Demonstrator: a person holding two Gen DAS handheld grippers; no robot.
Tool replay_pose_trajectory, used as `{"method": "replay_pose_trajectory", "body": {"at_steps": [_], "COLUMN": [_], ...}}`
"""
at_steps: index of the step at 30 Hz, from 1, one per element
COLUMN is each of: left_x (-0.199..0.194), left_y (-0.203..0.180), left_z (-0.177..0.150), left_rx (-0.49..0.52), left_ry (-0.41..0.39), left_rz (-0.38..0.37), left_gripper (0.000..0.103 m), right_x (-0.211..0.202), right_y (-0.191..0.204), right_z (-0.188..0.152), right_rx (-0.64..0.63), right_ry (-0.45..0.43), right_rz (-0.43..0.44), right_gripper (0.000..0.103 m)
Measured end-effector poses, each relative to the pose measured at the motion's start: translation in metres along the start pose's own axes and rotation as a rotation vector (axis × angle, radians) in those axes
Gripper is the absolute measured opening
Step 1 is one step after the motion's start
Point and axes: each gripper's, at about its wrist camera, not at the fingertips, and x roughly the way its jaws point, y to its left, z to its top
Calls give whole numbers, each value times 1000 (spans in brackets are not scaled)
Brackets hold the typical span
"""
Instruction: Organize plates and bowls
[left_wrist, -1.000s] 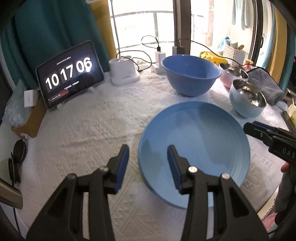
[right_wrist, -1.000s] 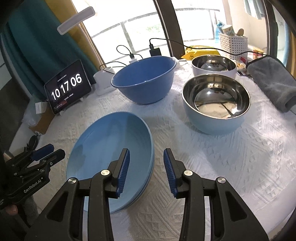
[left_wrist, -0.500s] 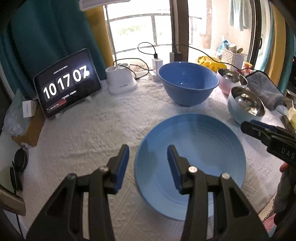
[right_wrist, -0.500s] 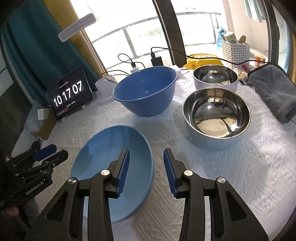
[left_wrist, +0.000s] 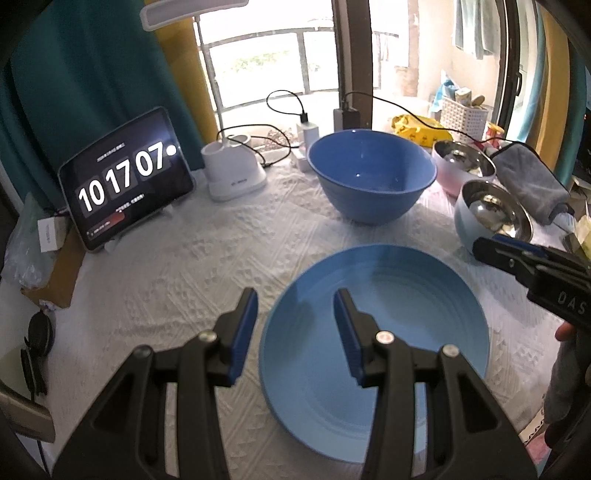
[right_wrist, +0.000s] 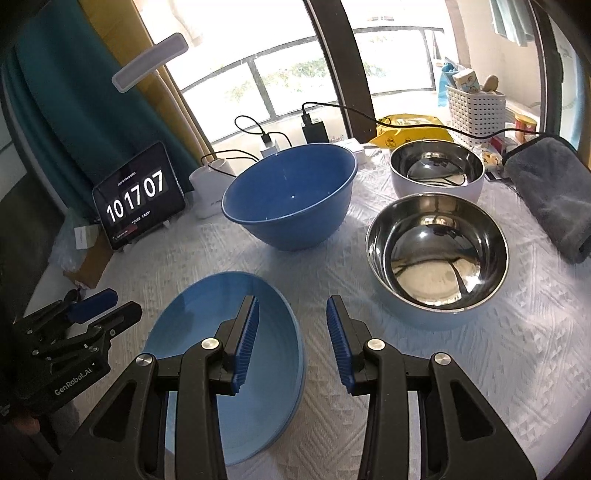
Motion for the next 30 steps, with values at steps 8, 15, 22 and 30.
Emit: {"method": "replay_pose_trajectory", "body": {"at_steps": [8,15,22,30], "left_x": [13,25,41,59], "left_y": [-4,-8,-5,3], "left_z": [10,21,33,42], "left_rx": [8,15,6,-9], "left_ry": [8,3,7,19], "left_rz": [-8,-31,-37,-41], "left_gripper": [44,44,45,46], "right_x": [7,16,27,41], "right_y": [-5,-8,-14,-19], "right_z": [12,24,36,46], "right_rx": [-3,-7,-8,-12], "right_ry": [-3,-7,-8,-5], "right_rz": [5,6,-1,-10], "right_gripper": [40,40,40,40]}}
